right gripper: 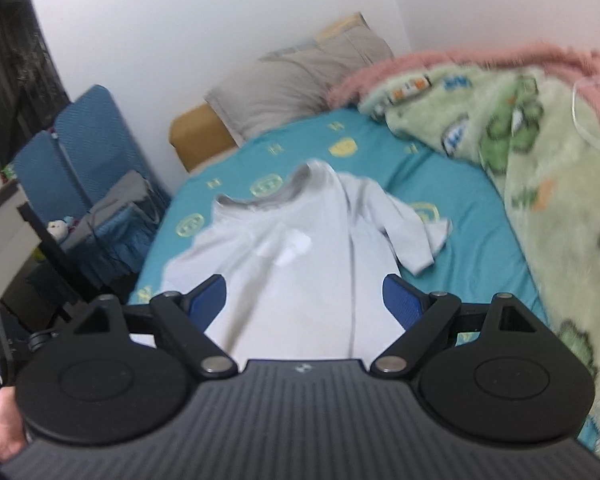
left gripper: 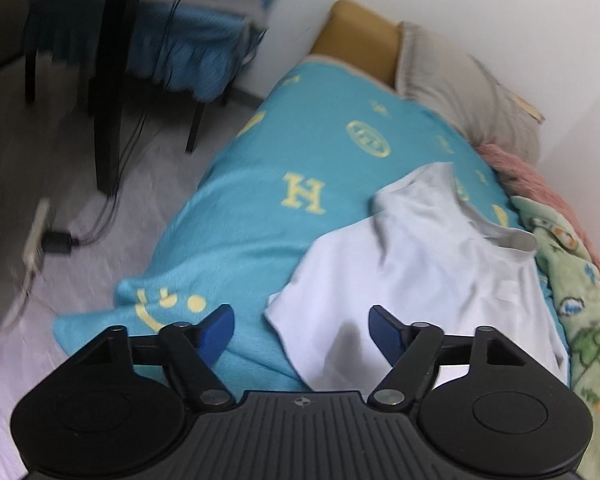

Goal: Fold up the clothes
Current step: 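Lay the T-shirt flat on the bed and open the left gripper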

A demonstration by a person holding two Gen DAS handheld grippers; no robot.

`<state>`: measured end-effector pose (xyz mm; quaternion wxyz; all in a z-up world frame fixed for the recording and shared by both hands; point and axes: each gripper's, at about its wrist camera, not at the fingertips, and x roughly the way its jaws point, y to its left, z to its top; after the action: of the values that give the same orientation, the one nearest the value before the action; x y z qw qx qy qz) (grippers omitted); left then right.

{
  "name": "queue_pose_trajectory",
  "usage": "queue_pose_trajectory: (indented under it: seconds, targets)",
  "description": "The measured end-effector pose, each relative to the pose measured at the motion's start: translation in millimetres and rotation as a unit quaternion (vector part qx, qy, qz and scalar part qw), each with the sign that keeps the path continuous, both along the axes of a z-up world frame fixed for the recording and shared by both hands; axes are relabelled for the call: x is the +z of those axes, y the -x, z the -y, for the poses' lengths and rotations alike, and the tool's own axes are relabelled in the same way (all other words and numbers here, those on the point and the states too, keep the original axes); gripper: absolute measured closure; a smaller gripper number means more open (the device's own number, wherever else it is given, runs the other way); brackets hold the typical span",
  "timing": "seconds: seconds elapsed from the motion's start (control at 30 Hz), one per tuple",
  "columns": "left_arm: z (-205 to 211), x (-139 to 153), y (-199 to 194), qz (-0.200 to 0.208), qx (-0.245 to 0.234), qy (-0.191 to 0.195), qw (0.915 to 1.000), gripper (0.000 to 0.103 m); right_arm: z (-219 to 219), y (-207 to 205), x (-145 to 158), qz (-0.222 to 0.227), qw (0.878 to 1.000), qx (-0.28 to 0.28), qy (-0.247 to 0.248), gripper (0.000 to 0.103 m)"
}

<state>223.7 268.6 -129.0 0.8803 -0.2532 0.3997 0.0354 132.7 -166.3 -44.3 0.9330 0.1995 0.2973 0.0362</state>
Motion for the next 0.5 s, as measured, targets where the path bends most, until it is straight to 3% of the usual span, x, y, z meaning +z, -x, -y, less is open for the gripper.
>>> queue_pose_trajectory:
  seconds: [0.1, 0.17, 0.23, 0.27, 0.33, 0.5]
  targets:
    - [0.6, -14.9, -9.8, 0.01, 0.001, 0.007, 0.9999, 0.04, 5.7, -11.7, -20.3, -0.013, 1.0, -0.008, -0.017, 0.016]
    - [6.4, -16.0, -14.7, 0.032, -0.018, 0.01, 0.9993, 0.052, 5.4, -20.9, -28.7, -0.015, 1.0, -0.009, -0.017, 0.016]
    - [11.5, -16.9, -20.0, 0.043, -0.031, 0.025, 0.9983, 0.081, 3.6, -26.0, -32.7, -0.02, 1.0, -0.006, -0.018, 0.016]
    - [13.9, -16.9, -22.5, 0.046, -0.035, 0.036, 0.9977, 0.09, 2.7, -28.3, -34.5, -0.023, 1.0, -0.004, -0.019, 0.016]
    - [18.3, -12.4, -27.2, 0.051, -0.04, 0.034, 0.9973, 0.096, 0.7, -32.9, -38.0, -0.028, 0.999, 0.0, -0.021, 0.017]
    - [0.0, 30.5, -64.8, 0.102, -0.022, -0.056, 0.993, 0.099, -4.5, -42.3, -45.1, -0.037, 0.999, 0.011, -0.023, 0.017]
